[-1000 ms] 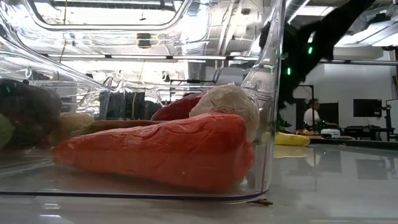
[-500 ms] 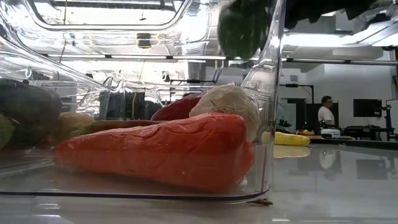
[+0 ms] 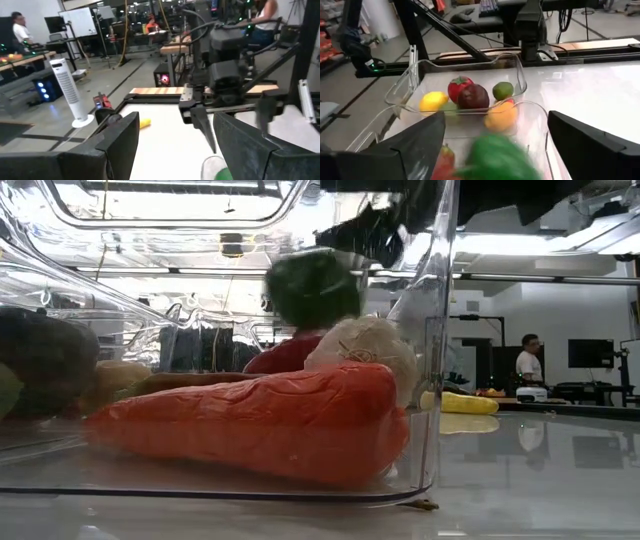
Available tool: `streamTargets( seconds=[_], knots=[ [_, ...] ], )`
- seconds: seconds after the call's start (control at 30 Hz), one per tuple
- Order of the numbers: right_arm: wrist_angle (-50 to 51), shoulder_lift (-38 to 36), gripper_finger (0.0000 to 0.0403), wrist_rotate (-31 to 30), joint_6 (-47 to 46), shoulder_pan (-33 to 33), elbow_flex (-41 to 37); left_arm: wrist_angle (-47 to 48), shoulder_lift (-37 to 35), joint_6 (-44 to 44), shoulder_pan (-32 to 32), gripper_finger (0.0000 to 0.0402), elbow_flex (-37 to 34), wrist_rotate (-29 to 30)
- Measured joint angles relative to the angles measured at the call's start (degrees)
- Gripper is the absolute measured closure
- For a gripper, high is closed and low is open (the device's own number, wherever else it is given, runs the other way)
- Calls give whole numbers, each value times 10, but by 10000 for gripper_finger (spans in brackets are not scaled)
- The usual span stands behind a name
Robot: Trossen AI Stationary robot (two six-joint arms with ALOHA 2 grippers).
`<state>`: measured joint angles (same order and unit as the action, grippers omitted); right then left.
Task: Sort produce into baskets
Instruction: Put the green bell pepper into the right transparent bin, then put the yellow corn into the right transparent bin
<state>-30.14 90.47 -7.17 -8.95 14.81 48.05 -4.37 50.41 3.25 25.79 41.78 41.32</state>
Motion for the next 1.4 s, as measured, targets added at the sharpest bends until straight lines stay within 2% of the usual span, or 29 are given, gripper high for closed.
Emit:
streamTargets(
  seconds=[0.07, 0.13, 0.33, 0.43, 0.7, 0.8, 0.93, 1.23, 1.4],
  knots=[
    [45, -6, 15, -9, 2, 0, 15, -1, 0, 8, -7, 159, 0, -2],
    [122, -28, 10, -44, 0, -1, 28, -5, 0, 10, -13, 159, 0, -6],
    [314, -126, 24, -263, 4, -1, 10, -13, 0, 10, -29, 159, 0, -37],
    [333, -172, 39, -318, -12, -21, -45, -13, 0, 8, -30, 159, 0, -46],
    [287, -216, 69, -377, -107, -152, -231, -13, 0, 10, -30, 159, 0, -46],
    [265, -216, 73, -375, -110, -212, -264, -14, 0, 13, -34, 159, 0, -46],
    [263, -216, 74, -355, -101, -280, -271, -16, 2, 15, -43, 159, 0, -45],
    [227, -180, 74, -180, -34, -435, -271, -10, 3, 4, -53, 159, 0, -50],
    [183, -145, 76, -98, -26, -475, -271, 7, 3, -10, -52, 159, 0, -55]
  ],
)
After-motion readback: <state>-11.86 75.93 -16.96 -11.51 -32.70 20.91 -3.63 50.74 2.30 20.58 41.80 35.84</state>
